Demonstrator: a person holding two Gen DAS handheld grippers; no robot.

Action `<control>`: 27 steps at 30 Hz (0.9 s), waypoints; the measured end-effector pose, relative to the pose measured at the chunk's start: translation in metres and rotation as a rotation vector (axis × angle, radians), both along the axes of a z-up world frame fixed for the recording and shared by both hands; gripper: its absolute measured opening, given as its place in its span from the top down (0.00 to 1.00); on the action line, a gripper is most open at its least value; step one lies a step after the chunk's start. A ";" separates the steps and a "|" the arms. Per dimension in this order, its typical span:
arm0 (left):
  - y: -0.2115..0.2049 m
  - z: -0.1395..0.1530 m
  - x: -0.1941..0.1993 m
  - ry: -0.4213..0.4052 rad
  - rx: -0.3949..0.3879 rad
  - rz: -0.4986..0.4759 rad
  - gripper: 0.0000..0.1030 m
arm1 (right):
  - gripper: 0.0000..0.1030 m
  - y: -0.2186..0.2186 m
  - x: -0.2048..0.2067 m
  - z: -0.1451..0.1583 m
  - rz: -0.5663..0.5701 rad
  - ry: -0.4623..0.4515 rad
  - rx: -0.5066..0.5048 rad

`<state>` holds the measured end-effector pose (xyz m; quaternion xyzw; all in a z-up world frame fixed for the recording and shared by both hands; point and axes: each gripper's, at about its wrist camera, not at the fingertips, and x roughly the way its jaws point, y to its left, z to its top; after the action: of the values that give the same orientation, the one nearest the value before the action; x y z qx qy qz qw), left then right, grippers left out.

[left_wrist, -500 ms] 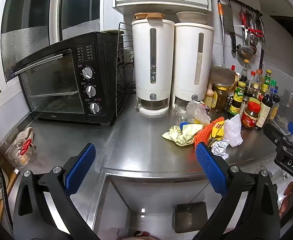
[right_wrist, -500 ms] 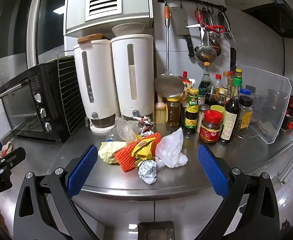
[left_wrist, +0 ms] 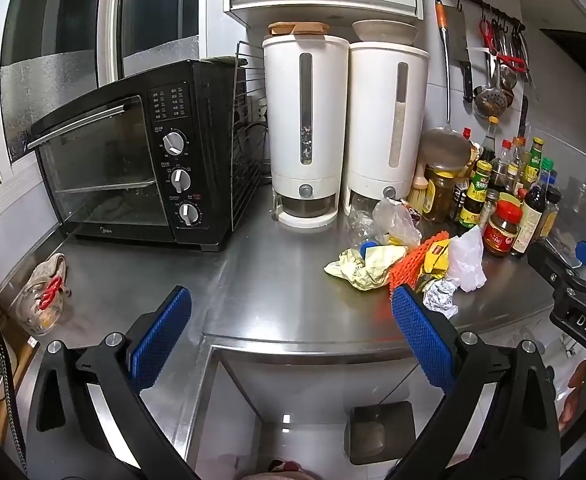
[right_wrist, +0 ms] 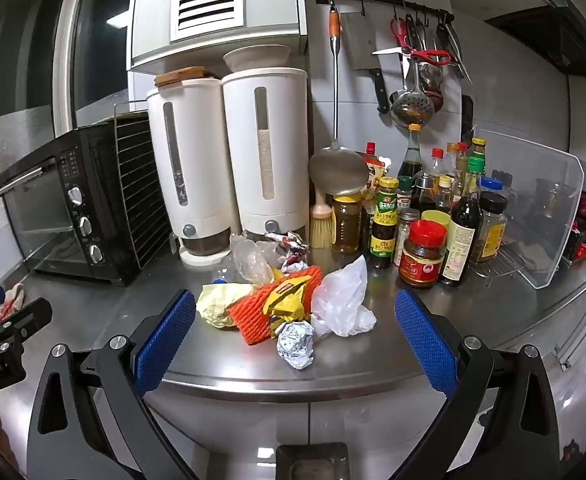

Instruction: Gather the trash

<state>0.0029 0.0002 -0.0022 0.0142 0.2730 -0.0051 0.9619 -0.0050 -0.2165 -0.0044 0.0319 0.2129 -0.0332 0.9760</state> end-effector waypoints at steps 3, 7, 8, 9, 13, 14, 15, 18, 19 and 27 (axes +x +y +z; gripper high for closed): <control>0.001 0.000 0.000 0.003 -0.006 -0.002 0.08 | 0.02 0.000 0.000 0.000 0.002 0.000 -0.004; 0.002 0.000 0.000 0.002 -0.005 -0.001 0.08 | 0.02 0.001 0.003 0.002 -0.002 0.003 -0.001; 0.002 0.000 0.000 0.002 -0.006 0.000 0.08 | 0.02 0.002 0.003 0.003 -0.003 0.002 -0.001; 0.002 0.000 0.000 0.000 -0.006 0.000 0.08 | 0.02 0.001 0.003 0.003 -0.001 0.002 -0.001; 0.002 0.001 -0.002 -0.003 -0.004 -0.001 0.08 | 0.02 0.002 0.002 0.003 -0.002 0.001 -0.001; 0.002 0.001 -0.002 -0.004 -0.003 -0.002 0.08 | 0.02 0.001 0.002 0.003 -0.002 0.001 0.000; 0.002 0.001 -0.002 -0.006 -0.003 -0.002 0.08 | 0.02 0.002 0.002 0.003 -0.002 0.000 0.000; 0.002 0.002 -0.004 -0.009 -0.003 -0.004 0.08 | 0.02 0.002 0.002 0.003 -0.002 -0.001 0.004; 0.002 0.002 -0.005 -0.009 -0.003 -0.004 0.08 | 0.02 0.002 0.002 0.003 -0.003 -0.001 0.003; 0.002 0.004 -0.004 -0.006 -0.006 -0.012 0.08 | 0.02 0.002 0.001 0.003 -0.003 -0.001 0.005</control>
<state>-0.0008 0.0027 0.0015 0.0131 0.2700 -0.0117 0.9627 -0.0038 -0.2148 -0.0011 0.0344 0.2124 -0.0340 0.9760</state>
